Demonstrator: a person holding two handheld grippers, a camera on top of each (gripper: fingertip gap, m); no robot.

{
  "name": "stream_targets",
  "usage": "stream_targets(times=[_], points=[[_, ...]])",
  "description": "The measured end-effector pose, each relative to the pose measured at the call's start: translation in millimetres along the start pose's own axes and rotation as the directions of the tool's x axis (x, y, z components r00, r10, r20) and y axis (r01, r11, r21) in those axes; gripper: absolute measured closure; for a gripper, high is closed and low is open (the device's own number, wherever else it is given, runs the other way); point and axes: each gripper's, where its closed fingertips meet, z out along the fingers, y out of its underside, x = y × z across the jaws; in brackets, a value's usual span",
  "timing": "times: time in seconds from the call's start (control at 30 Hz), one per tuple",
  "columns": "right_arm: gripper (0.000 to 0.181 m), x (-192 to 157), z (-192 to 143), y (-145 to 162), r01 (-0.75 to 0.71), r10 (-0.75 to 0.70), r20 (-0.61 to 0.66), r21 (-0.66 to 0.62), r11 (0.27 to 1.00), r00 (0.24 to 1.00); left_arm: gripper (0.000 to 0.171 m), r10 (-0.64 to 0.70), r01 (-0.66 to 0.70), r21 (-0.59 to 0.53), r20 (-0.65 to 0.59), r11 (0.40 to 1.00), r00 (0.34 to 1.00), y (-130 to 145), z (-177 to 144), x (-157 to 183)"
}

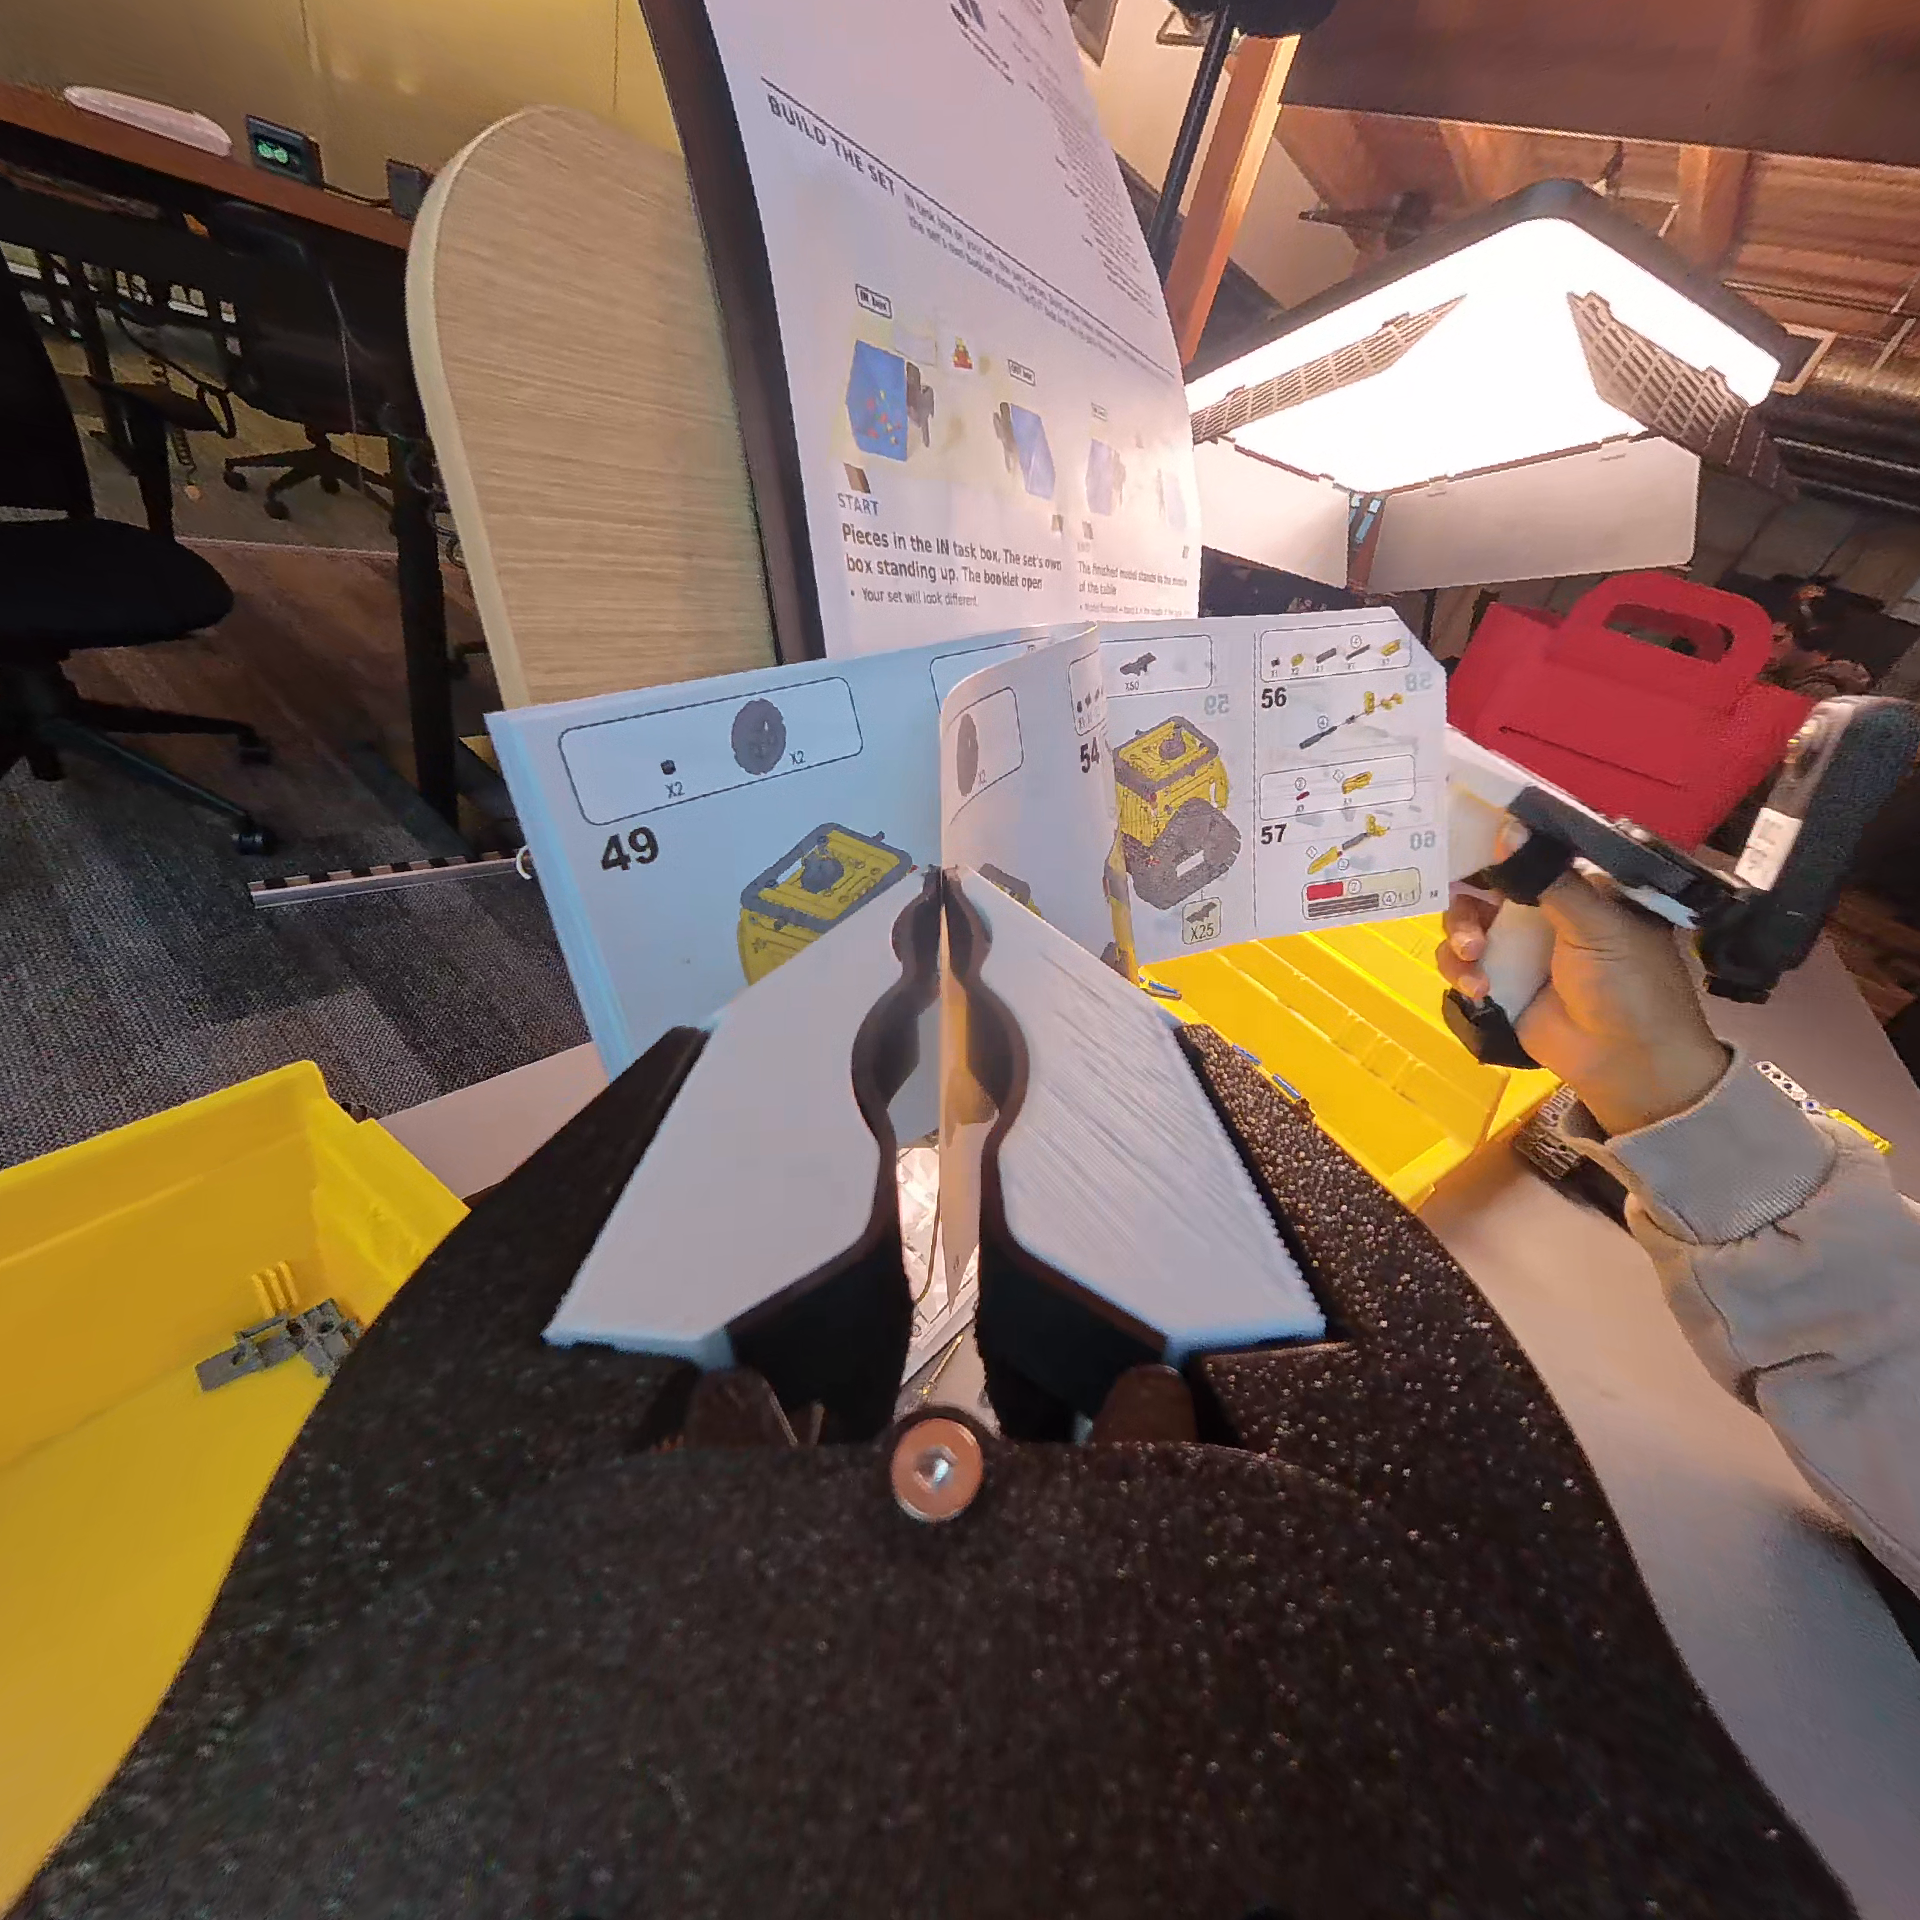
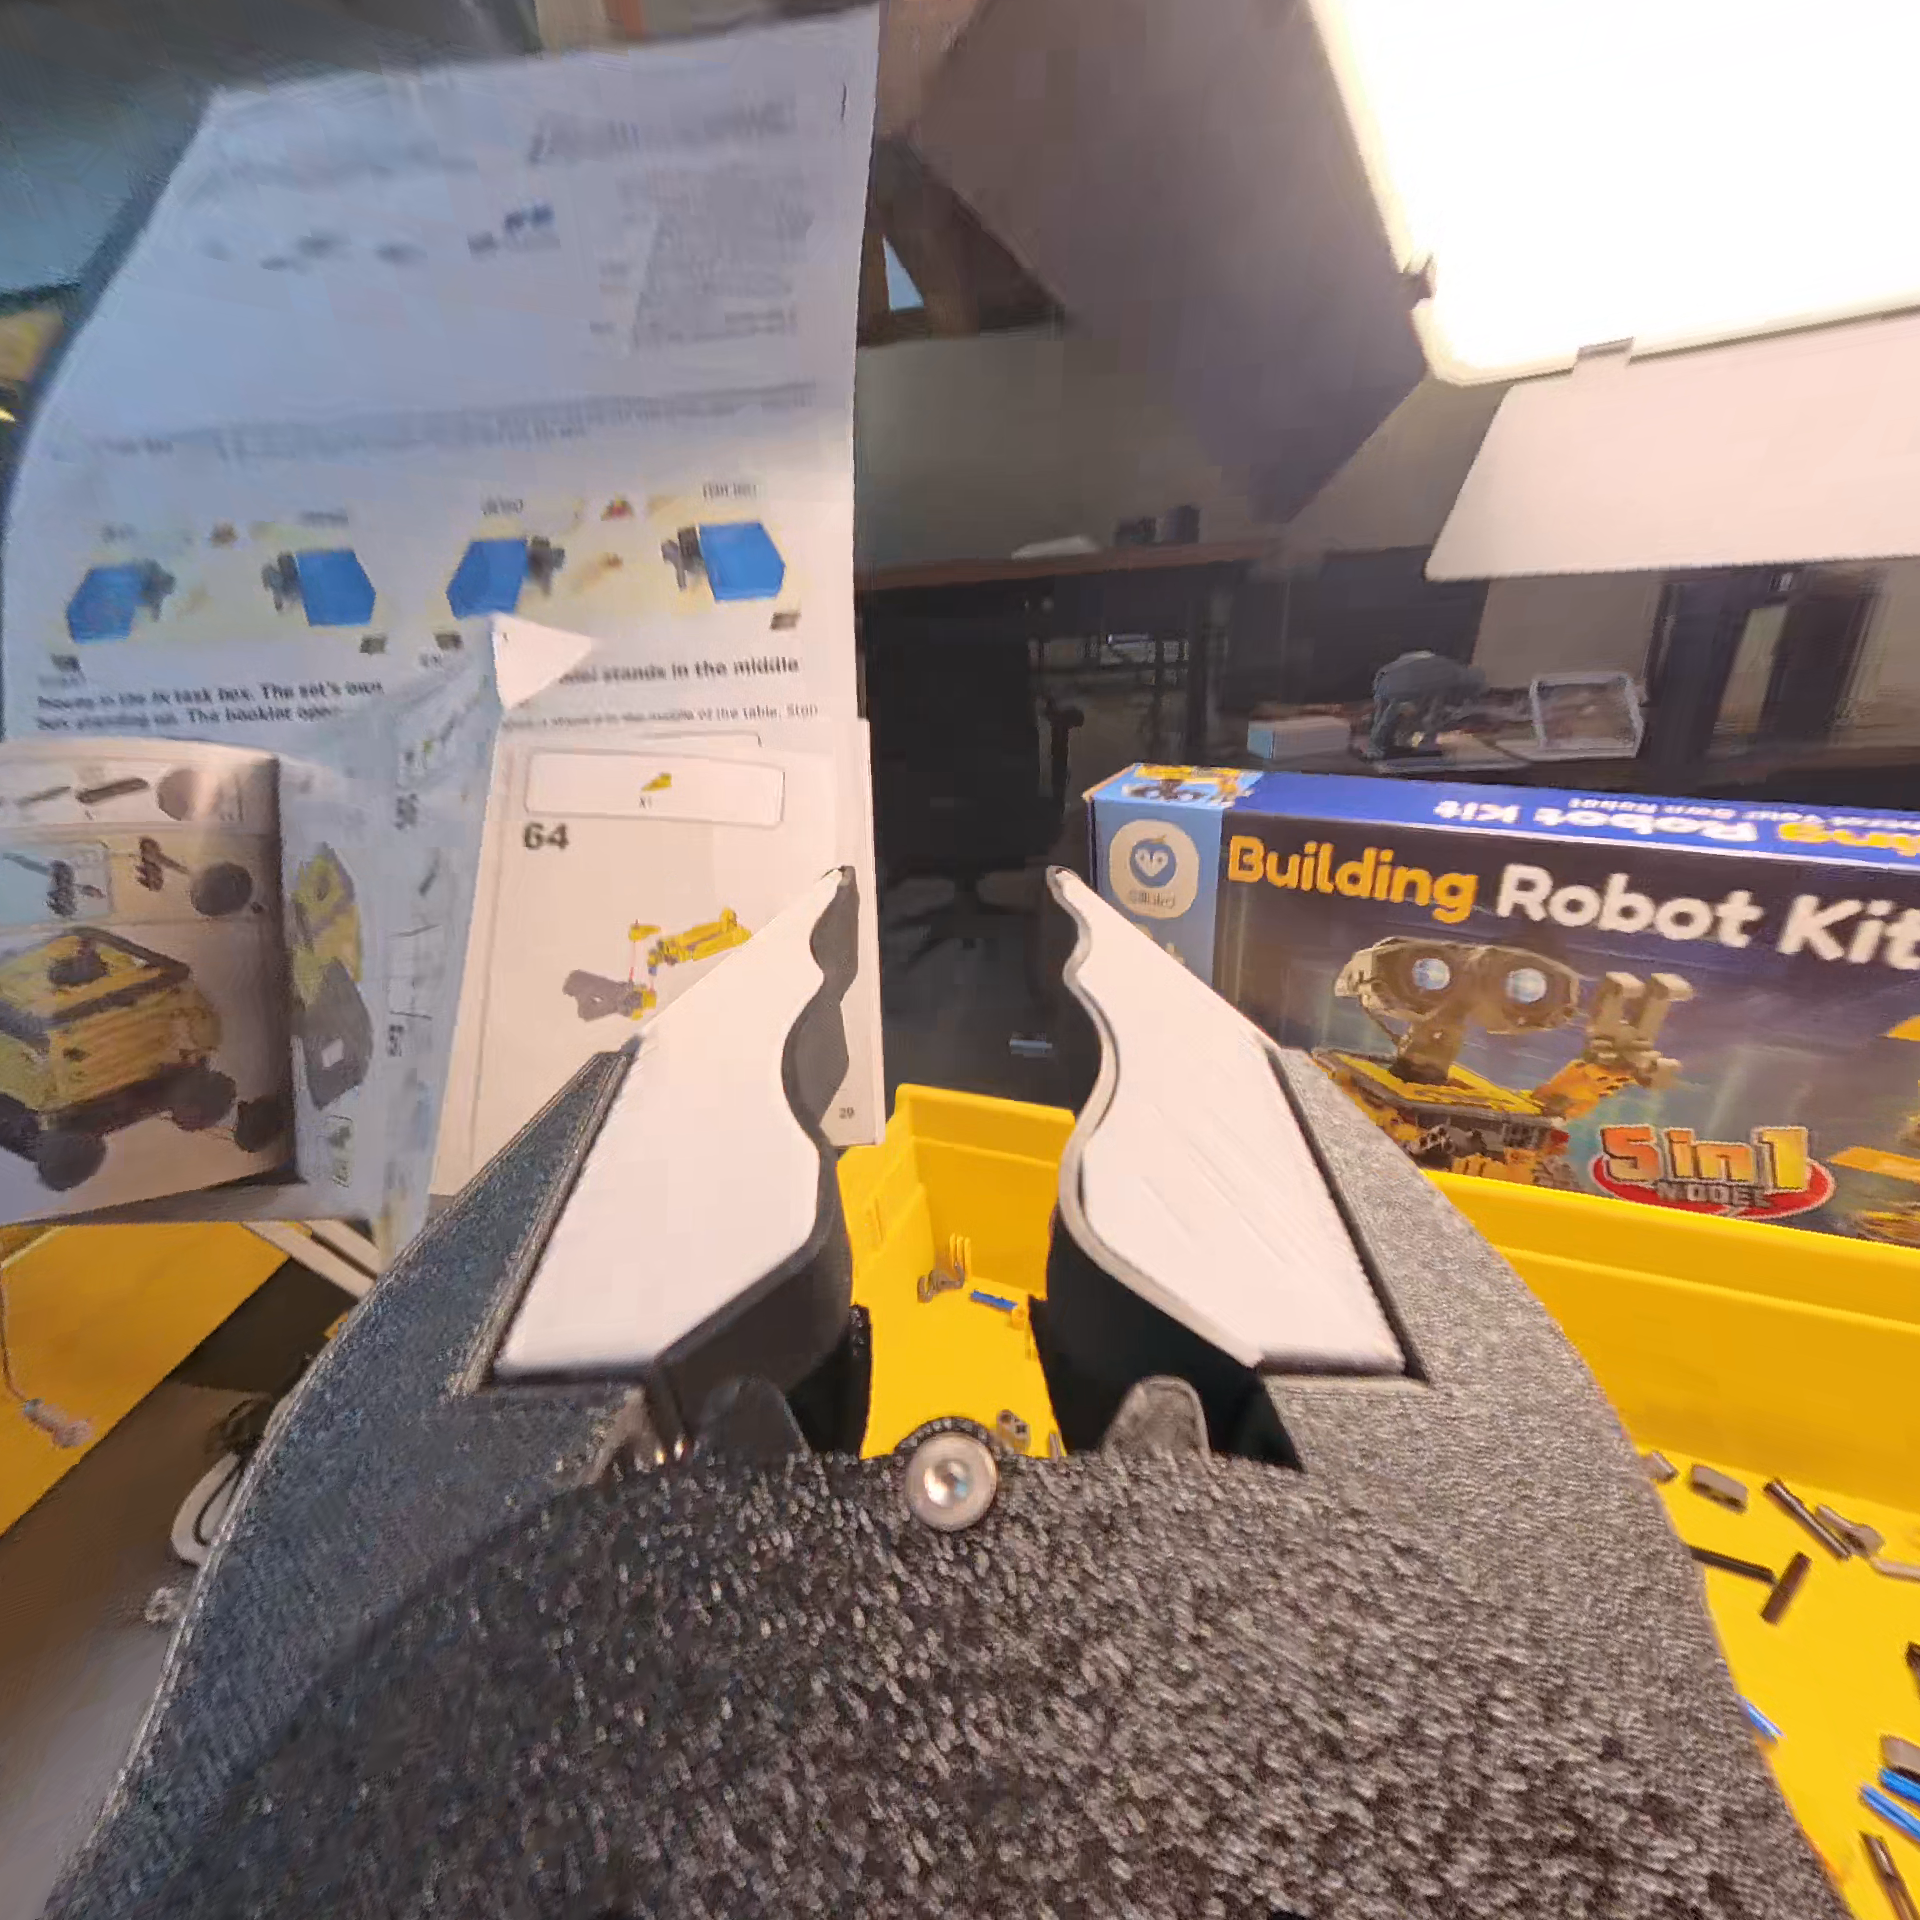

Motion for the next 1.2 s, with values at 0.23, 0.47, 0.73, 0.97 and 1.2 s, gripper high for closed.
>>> stream_targets(times=[0.23, 0.47, 0.73, 0.97, 1.2], points=[[0.16, -79, -48, -64, 0.123, -0.185, 0.206, 0.281, 0.952, 0.961, 0.171, 0.007, -0.007, 0.004, 0.002, 1.0, 1.0, -3, -2, -1], [0.168, -128, -12, 4, 0.436, -0.459, 0.304, 0.143, 0.888, 0.835, 0.171, 0.014, -0.014, 0.003, 0.016, 1.0, 1.0, -5, -5, -4], [0.145, -74, 39, 81, 0.493, -0.452, 0.245, -0.144, 0.858, 0.858, 0.171, 0.046, -0.045, -0.015, 0.047, 0.999, 0.998, -8, -6, -14], [0.13, -61, 51, 81, 0.496, -0.461, 0.21, -0.165, 0.852, 0.862, 0.171, 0.109, -0.105, -0.045, 0.112, 0.993, 0.988, -7, -1, -29], [0.127, -51, 52, 83, 0.458, -0.422, 0.2, -0.192, 0.868, 0.884, 0.171, 0.205, -0.186, -0.109, 0.202, 0.976, 0.958, 0, 6, -52]])
